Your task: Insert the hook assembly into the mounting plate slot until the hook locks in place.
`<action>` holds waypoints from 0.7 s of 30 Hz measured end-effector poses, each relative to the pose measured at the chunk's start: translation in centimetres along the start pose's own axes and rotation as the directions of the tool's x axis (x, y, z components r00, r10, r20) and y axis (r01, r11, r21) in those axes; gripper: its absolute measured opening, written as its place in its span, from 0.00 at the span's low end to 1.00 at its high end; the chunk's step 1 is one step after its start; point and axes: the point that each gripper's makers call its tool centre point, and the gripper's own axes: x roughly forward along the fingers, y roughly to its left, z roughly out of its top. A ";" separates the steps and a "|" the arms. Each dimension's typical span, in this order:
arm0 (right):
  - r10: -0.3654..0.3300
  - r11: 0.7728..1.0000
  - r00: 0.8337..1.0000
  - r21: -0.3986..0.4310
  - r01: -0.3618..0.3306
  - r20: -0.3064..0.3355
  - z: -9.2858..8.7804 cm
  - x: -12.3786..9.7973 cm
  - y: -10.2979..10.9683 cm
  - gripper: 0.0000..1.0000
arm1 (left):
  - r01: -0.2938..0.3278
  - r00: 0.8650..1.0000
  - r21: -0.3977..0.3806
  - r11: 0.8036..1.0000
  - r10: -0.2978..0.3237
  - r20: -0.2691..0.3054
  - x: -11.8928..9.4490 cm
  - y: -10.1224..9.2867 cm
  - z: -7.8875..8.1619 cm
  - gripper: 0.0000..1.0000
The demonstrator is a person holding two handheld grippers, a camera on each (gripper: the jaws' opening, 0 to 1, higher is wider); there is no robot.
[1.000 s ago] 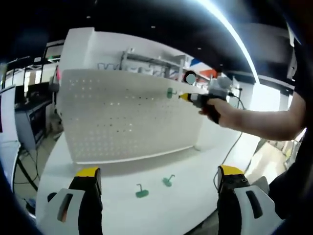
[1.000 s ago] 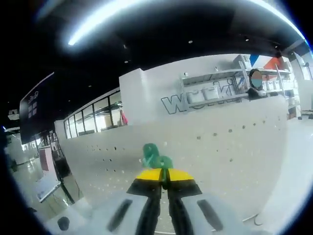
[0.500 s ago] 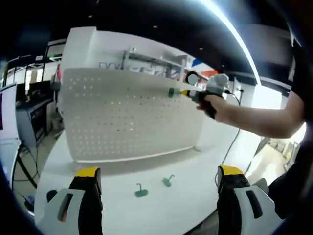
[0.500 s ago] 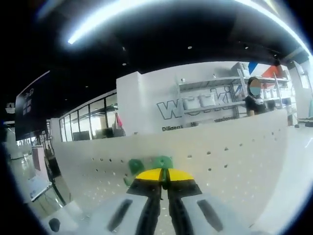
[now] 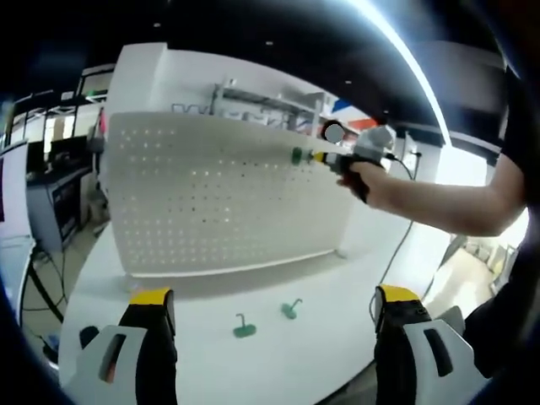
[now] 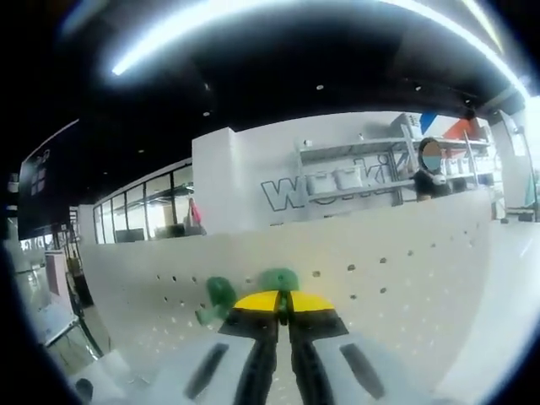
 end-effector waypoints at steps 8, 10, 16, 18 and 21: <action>-0.019 0.998 0.999 -0.050 0.021 0.040 -0.2 0.0 0.1 0.01 | 0.004 1.000 -0.004 1.000 -0.004 -0.006 0.1 -0.1 -0.3 0.99; -0.014 0.999 1.000 -0.036 0.014 0.011 -0.6 -0.1 0.0 0.02 | 0.003 1.000 -0.003 1.000 -0.003 -0.009 0.1 -0.1 -0.3 0.99; 0.002 1.000 1.000 -0.001 -0.002 -0.027 -1.0 -0.2 -0.1 0.12 | 0.001 1.000 0.002 1.000 -0.001 -0.002 -0.2 -0.1 0.0 0.99; 0.010 1.000 0.999 0.005 -0.010 -0.033 -1.0 -0.2 0.0 0.14 | -0.002 1.000 0.004 1.000 0.002 -0.001 -0.2 -0.1 0.0 0.99; 0.015 1.000 0.999 0.016 -0.015 -0.031 -0.7 -0.3 0.0 0.19 | -0.001 1.000 0.008 1.000 0.001 -0.003 -0.3 -0.2 -0.1 1.00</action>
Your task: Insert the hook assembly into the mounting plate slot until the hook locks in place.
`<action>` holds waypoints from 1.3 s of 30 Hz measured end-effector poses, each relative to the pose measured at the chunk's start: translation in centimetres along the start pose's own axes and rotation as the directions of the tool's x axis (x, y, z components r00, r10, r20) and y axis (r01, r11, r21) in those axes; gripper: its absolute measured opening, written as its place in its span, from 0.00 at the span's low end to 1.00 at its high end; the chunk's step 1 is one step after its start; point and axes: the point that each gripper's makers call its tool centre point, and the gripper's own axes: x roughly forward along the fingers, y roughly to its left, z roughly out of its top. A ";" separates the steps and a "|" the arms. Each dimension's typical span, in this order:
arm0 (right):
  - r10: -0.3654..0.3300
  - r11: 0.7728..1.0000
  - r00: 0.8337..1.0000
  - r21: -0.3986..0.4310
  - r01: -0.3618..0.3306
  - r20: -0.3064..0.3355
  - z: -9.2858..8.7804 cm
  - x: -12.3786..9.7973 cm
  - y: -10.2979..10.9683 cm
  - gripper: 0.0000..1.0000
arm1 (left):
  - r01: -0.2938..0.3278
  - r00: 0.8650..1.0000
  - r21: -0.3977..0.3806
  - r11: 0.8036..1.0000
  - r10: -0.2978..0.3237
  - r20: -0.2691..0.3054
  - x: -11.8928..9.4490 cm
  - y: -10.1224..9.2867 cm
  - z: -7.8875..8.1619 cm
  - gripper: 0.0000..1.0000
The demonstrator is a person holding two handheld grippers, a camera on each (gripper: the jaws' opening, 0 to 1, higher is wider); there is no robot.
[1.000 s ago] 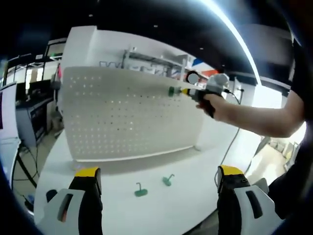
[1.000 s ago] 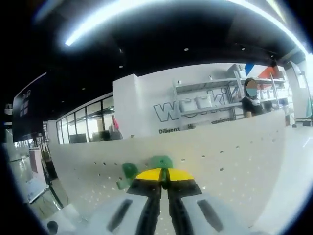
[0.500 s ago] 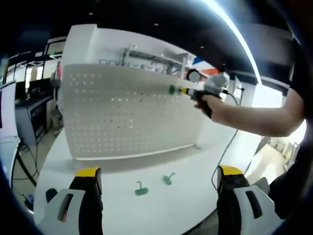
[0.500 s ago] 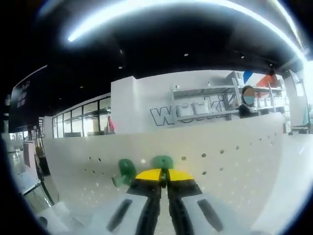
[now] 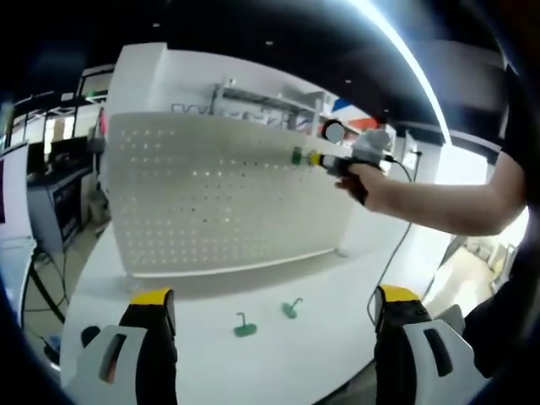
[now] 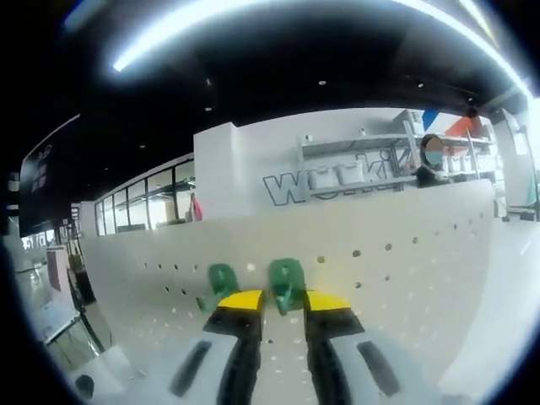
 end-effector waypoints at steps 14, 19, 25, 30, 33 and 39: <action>0.025 0.999 1.000 0.022 -0.025 0.003 0.5 -2.8 0.4 0.29 | 0.000 1.000 -0.003 1.000 0.000 -0.011 -0.3 -0.3 -0.5 1.00; 0.060 0.998 0.997 0.002 -0.060 -0.043 -1.0 -4.7 0.9 0.31 | 0.001 1.000 -0.026 1.000 -0.002 -0.009 -0.5 -0.4 -0.8 1.00; 0.099 0.995 0.986 -0.017 -0.102 -0.135 -4.3 -8.1 1.5 0.32 | 0.006 1.000 -0.020 1.000 -0.006 -0.021 -0.7 -0.6 -1.4 1.00; 0.129 0.988 0.978 -0.063 -0.141 -0.163 -5.8 -11.4 2.3 0.32 | 0.005 1.000 -0.024 1.000 -0.006 -0.019 -1.0 -0.9 -1.4 1.00; 0.148 0.982 0.970 -0.091 -0.168 -0.195 -6.9 -12.8 2.7 0.32 | 0.010 1.000 -0.020 1.000 -0.010 -0.022 -1.0 -1.1 -1.4 1.00; 0.170 0.976 0.961 -0.101 -0.195 -0.217 -7.5 -15.3 3.1 0.33 | 0.019 0.999 -0.011 1.000 -0.019 -0.033 -0.9 -1.4 -1.6 1.00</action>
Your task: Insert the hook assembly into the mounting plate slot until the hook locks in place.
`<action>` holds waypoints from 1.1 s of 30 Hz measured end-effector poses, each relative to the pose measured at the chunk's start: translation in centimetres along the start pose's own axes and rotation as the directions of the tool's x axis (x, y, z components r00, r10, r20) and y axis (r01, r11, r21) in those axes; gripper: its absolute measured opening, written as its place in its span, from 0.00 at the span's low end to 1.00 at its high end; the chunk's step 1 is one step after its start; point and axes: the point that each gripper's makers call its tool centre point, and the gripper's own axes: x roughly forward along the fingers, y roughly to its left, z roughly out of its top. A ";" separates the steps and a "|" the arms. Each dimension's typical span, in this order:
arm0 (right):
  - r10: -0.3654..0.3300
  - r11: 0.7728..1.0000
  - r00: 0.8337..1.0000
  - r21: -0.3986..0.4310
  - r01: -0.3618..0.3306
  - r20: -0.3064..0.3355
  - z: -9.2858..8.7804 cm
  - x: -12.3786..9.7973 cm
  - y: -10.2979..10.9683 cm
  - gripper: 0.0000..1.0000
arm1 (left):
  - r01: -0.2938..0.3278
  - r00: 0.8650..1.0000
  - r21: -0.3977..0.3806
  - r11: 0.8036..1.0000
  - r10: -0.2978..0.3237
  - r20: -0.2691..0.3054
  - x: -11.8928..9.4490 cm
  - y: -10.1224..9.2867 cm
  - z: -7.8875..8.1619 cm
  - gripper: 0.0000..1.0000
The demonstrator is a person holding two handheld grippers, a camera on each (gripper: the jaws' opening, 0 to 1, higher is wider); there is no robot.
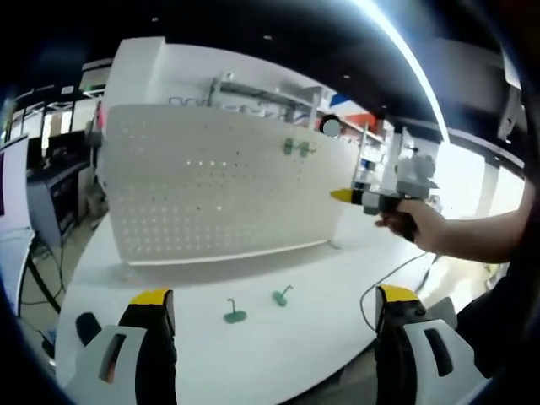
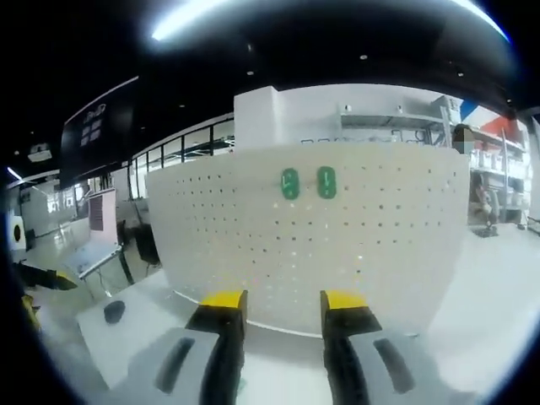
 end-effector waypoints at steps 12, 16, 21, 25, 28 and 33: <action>0.065 0.997 0.988 -0.032 -0.070 -0.138 -5.6 -4.0 0.6 0.38 | 0.020 1.000 0.013 1.000 -0.020 -0.022 0.3 -1.0 -0.4 1.00; 0.051 0.997 0.980 -0.048 -0.061 -0.190 -7.3 -5.6 0.1 0.40 | 0.019 0.999 0.009 1.000 -0.018 -0.032 0.1 -1.0 -0.9 1.00; 0.063 0.997 0.971 -0.032 -0.072 -0.232 -8.9 -7.1 0.3 0.42 | 0.016 0.999 0.010 1.000 -0.016 -0.044 0.0 -1.0 -1.4 1.00; 0.084 0.995 0.962 -0.030 -0.095 -0.259 -10.0 -8.2 1.2 0.45 | 0.023 0.998 0.010 1.000 -0.023 -0.054 0.0 -1.2 -1.8 1.00; 0.108 0.993 0.955 -0.021 -0.118 -0.277 -10.6 -8.8 2.1 0.50 | 0.032 0.998 0.012 0.999 -0.031 -0.062 0.0 -1.5 -1.9 1.00; 0.135 0.989 0.943 -0.018 -0.147 -0.303 -11.8 -10.2 3.0 0.52 | 0.041 0.997 0.013 0.999 -0.040 -0.068 -0.1 -2.0 -2.2 1.00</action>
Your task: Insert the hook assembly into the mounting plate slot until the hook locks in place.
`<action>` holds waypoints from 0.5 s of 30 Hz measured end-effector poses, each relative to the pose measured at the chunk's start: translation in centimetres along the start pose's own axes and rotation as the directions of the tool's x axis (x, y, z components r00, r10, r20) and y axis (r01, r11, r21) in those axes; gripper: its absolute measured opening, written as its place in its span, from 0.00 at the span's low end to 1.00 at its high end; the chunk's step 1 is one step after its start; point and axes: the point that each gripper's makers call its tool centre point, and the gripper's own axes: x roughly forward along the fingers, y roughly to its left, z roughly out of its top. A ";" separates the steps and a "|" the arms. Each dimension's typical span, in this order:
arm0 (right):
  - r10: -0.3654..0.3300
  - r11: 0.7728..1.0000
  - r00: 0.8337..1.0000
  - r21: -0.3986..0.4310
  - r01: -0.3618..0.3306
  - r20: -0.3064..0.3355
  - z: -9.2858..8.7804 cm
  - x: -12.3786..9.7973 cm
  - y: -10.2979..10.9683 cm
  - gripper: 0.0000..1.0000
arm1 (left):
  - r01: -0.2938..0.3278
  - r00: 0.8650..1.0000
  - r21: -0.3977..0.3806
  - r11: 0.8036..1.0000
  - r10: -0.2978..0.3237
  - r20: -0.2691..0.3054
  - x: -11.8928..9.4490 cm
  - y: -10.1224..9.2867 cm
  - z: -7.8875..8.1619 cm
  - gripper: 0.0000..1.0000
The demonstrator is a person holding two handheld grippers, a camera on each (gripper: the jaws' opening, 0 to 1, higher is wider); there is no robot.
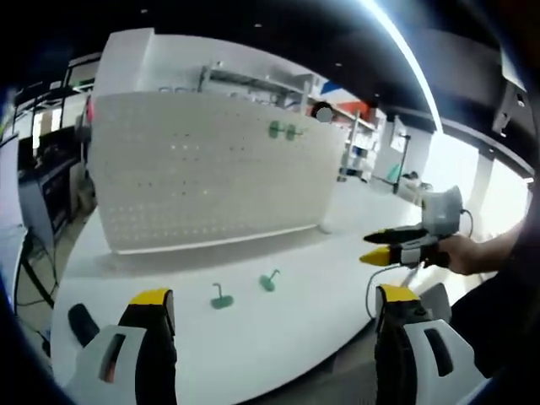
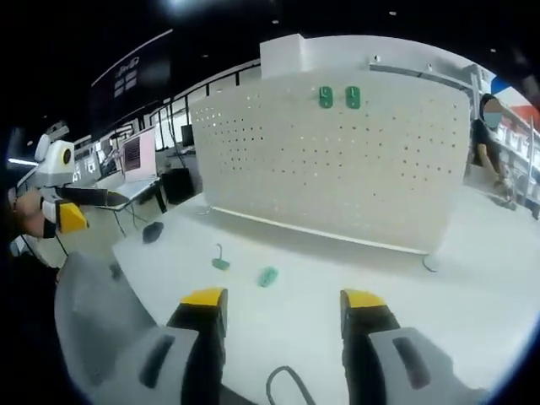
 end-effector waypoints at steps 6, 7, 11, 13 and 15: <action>0.027 0.999 0.999 -0.017 -0.027 -0.035 -2.1 -0.7 0.7 0.54 | 0.000 1.000 -0.006 1.000 0.000 -0.031 -0.2 -0.4 -1.0 1.00; 0.033 0.999 0.999 -0.016 -0.034 -0.040 -2.2 -0.8 0.8 0.55 | 0.001 0.999 -0.004 1.000 -0.001 -0.037 -0.2 -0.4 -1.2 1.00; 0.070 0.997 0.995 -0.024 -0.072 -0.070 -3.3 -1.2 1.5 0.55 | -0.010 0.999 -0.005 1.000 0.010 -0.039 -0.4 -0.3 -1.3 1.00; 0.100 0.994 0.993 -0.041 -0.102 -0.063 -3.3 -1.5 2.0 0.54 | -0.016 0.999 -0.010 1.000 0.016 -0.038 -0.6 0.0 -1.3 1.00; 0.122 0.990 0.990 -0.068 -0.126 -0.069 -3.4 -1.7 2.4 0.53 | -0.024 0.999 -0.013 1.000 0.024 -0.035 -0.7 0.2 -1.2 1.00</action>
